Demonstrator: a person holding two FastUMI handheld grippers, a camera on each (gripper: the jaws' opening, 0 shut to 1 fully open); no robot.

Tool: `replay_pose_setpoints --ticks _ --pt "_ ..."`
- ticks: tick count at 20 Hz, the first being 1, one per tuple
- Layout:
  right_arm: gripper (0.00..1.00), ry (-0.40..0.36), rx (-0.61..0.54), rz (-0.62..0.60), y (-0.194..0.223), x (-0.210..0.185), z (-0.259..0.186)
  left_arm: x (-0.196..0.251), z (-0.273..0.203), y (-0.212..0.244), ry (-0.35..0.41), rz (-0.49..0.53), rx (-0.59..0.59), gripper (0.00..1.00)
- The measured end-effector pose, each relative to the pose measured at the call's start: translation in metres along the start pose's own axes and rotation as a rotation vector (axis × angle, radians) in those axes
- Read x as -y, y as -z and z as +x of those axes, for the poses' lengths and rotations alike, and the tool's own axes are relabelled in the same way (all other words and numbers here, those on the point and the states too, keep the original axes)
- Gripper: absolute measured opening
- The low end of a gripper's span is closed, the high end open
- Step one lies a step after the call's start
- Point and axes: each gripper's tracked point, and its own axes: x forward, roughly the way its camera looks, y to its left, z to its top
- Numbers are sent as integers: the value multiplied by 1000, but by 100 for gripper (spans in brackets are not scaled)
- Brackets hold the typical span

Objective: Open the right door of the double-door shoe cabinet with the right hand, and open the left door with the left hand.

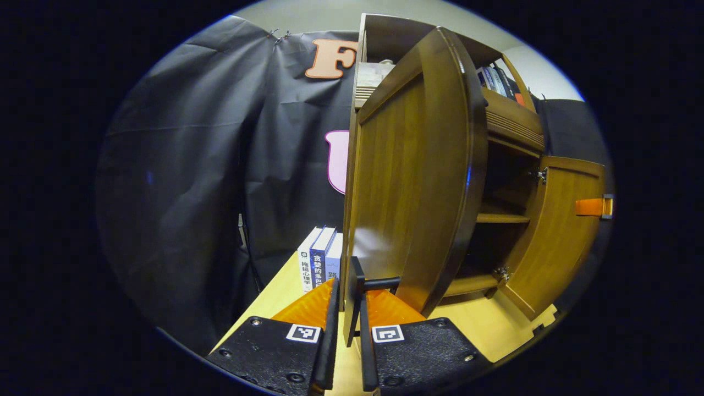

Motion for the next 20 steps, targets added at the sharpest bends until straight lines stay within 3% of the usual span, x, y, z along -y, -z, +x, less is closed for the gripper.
replay_pose_setpoints --ticks 12,13,14,17,18,20 --pt "18 -61 -19 19 6 -24 13 -43 -36 -2 -80 -67 33 20" --pt "18 -65 -20 17 6 -26 13 -43 -38 -2 -83 -72 36 12" --pt "18 -68 -24 14 7 -27 13 -44 -39 -4 -89 -78 39 20" --pt "18 -78 -34 4 9 -30 15 -46 -44 -8 -109 -98 52 20" --pt "18 -80 -35 1 9 -30 15 -50 -46 -11 -131 -105 62 10" --pt "18 -84 -36 -5 8 -29 17 -55 -52 -14 -149 -114 70 3"
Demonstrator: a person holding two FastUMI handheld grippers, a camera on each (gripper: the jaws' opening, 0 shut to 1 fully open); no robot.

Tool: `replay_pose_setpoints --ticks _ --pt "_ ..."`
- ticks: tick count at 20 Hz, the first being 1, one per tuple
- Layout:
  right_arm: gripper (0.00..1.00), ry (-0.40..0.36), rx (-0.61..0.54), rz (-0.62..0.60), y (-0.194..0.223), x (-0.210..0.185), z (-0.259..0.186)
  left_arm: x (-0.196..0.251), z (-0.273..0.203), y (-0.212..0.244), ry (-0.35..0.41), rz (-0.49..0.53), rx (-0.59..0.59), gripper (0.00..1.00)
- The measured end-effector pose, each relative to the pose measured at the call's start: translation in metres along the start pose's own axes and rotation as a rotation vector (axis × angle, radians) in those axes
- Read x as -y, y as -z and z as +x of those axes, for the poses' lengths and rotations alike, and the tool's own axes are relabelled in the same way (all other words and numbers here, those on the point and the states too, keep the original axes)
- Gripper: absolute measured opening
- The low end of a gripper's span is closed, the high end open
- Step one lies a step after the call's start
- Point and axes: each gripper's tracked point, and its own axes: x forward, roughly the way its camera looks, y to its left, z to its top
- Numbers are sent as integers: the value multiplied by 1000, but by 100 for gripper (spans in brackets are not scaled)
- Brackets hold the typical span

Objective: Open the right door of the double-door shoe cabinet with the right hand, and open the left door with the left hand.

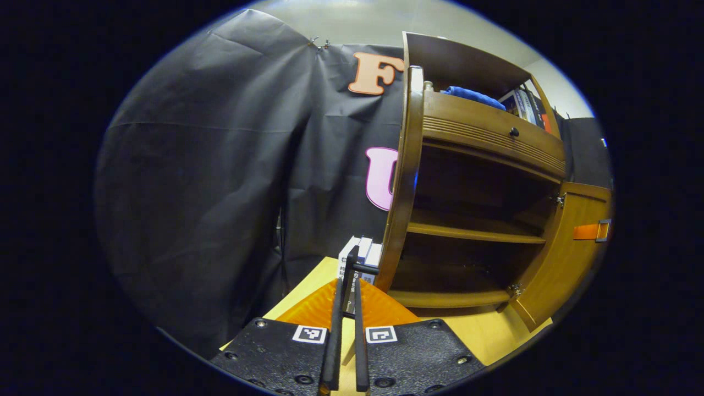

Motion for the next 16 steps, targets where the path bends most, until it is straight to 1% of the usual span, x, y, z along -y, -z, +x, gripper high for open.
replay_pose_setpoints --ticks 2,3,4,5,7,9,11,12,13,14,16 --pt "18 -5 3 3 -3 1 2 3 -4 -7 6 -28 11 3" --pt "18 -6 4 4 -3 1 2 5 -6 -11 5 -38 19 12" --pt "18 -7 7 4 -5 2 3 5 -8 -15 -2 -45 23 12" --pt "19 -7 9 5 -5 2 4 9 -12 -19 -2 -49 26 3" --pt "18 -9 13 7 -7 3 5 17 -20 -34 -2 -41 55 0" --pt "18 -7 16 8 -8 5 3 25 -29 -52 -5 -3 93 8" --pt "18 -4 19 9 -9 8 2 34 -39 -75 -2 54 144 8" --pt "18 0 20 8 -9 10 1 41 -43 -90 4 80 172 0" --pt "18 4 21 4 -9 11 -1 51 -47 -106 20 99 206 0" --pt "18 10 26 -1 -11 13 -3 62 -49 -121 42 107 233 8" --pt "18 25 48 -16 -16 15 -9 88 -48 -139 109 103 266 8"
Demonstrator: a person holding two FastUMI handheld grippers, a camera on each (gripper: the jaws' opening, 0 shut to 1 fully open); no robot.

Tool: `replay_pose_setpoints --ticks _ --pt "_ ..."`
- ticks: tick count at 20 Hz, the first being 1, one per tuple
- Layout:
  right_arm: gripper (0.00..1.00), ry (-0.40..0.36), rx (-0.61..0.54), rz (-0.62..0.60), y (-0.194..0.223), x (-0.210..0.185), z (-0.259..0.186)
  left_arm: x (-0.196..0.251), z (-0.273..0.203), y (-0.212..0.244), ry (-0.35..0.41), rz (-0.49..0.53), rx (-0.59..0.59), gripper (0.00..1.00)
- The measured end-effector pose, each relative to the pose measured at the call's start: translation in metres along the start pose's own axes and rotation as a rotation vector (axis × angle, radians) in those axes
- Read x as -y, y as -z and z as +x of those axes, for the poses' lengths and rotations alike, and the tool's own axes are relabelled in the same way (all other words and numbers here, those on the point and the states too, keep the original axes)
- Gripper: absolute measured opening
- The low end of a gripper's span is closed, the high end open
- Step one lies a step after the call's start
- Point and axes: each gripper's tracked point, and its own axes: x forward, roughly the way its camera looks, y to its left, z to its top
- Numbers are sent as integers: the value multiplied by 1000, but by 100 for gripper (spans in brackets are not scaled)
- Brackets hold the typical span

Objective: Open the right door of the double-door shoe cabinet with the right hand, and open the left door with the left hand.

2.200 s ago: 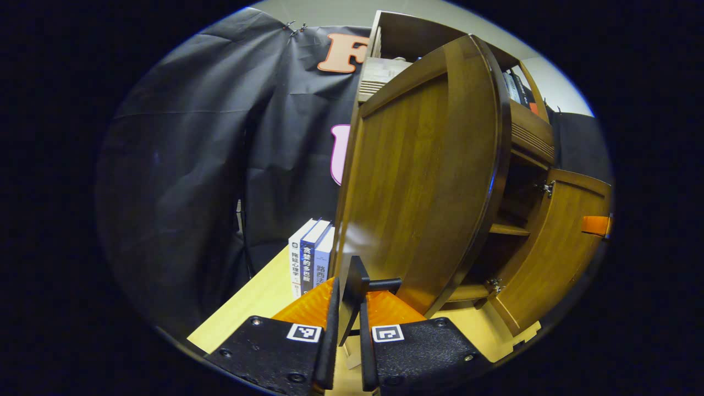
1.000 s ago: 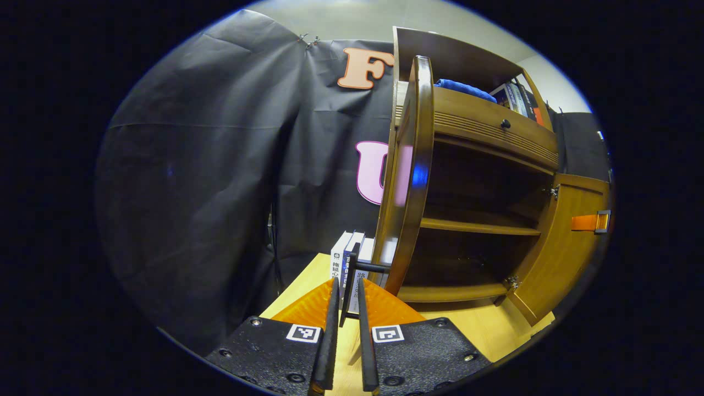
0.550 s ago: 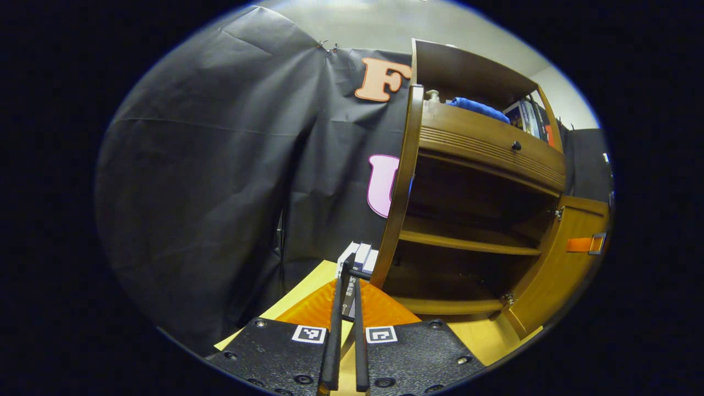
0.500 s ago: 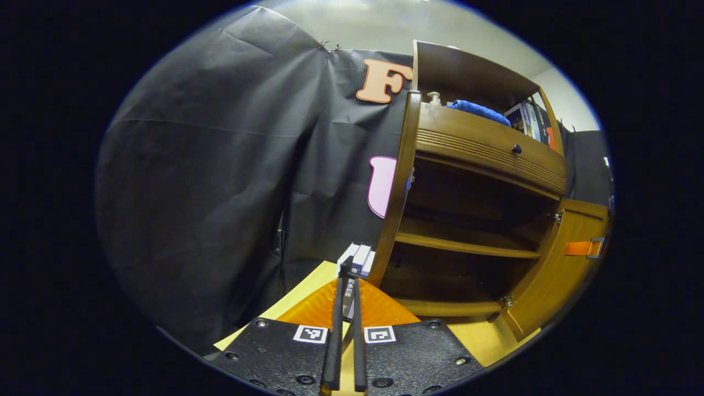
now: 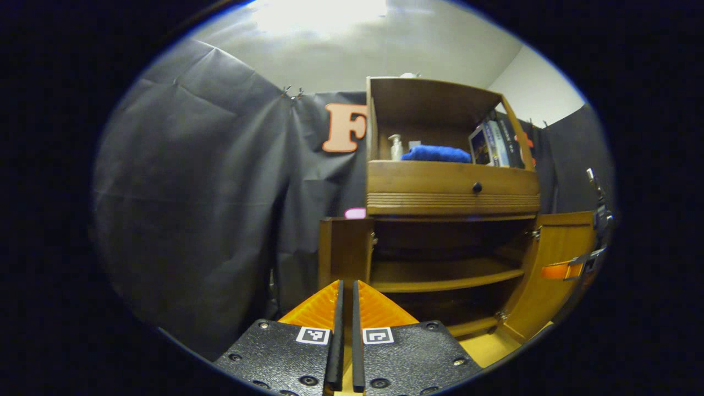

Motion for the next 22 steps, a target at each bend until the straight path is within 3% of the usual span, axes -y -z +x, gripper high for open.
replay_pose_setpoints --ticks 13,19,22 --pt "18 107 246 -26 -72 -3 -75 156 53 0 362 -129 -51 8" --pt "18 138 272 -68 -77 -7 -77 173 54 2 398 -113 -61 8" --pt "18 144 292 -64 -82 -10 -76 168 56 2 389 -108 -53 17"
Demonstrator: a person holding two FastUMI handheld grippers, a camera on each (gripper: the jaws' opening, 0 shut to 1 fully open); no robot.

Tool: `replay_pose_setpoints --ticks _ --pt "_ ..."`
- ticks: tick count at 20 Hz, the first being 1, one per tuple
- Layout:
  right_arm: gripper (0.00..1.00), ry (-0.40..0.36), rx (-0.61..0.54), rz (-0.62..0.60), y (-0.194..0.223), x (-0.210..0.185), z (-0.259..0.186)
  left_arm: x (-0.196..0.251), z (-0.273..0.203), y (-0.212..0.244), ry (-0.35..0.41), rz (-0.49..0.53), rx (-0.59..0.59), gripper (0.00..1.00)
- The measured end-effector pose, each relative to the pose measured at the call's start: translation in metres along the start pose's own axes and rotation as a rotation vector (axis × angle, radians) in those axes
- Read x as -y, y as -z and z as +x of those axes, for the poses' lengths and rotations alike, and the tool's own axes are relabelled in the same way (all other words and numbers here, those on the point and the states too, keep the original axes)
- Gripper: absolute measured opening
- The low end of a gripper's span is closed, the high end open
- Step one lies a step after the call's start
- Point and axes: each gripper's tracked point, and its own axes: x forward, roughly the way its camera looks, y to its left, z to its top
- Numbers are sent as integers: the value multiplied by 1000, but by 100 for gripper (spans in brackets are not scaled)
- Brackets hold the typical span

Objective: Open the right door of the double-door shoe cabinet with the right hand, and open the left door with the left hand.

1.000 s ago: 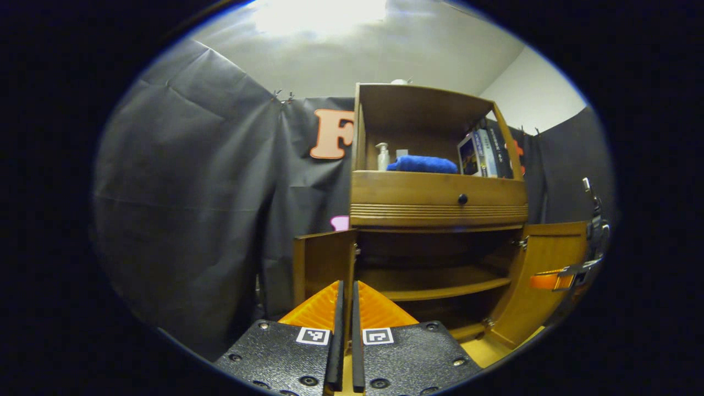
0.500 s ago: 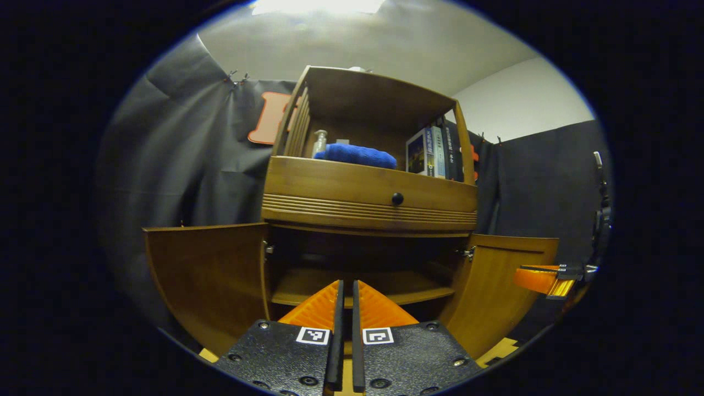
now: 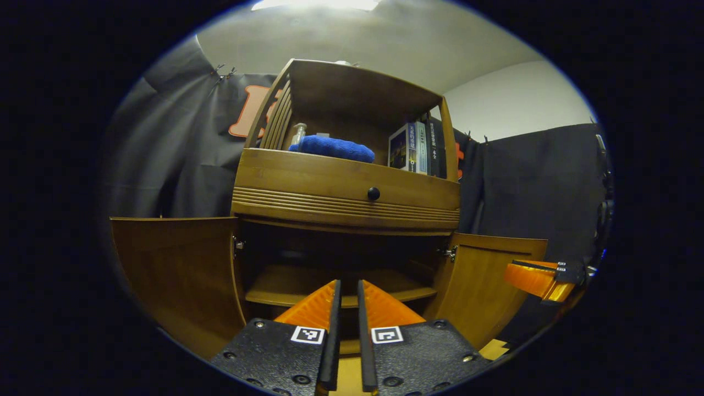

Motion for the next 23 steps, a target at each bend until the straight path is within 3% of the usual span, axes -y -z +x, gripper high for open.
replay_pose_setpoints --ticks 2,3,4,5,8,11,12,20,21,23 --pt "23 9 11 -2 -2 -1 1 0 1 -1 5 -7 3 32" --pt "27 14 16 -4 -3 -1 1 -1 2 0 2 -10 2 33" --pt "32 26 23 -9 -5 1 0 -3 2 0 -1 -9 -1 47" --pt "41 28 27 -8 -5 1 2 -1 3 2 7 -3 -5 46" --pt "66 -8 31 3 -6 -8 7 2 2 -3 26 1 23 99" --pt "92 -19 45 -7 -11 -13 5 6 6 -8 34 -13 49 92" --pt "100 -20 48 -17 -11 -13 5 5 7 -10 33 -10 56 96" --pt "96 22 18 -3 0 -6 4 9 15 1 58 -23 38 95" --pt "98 25 19 2 -1 -4 4 10 16 1 60 -32 39 91" --pt "100 38 20 1 -2 -1 2 11 16 0 66 -36 41 95"
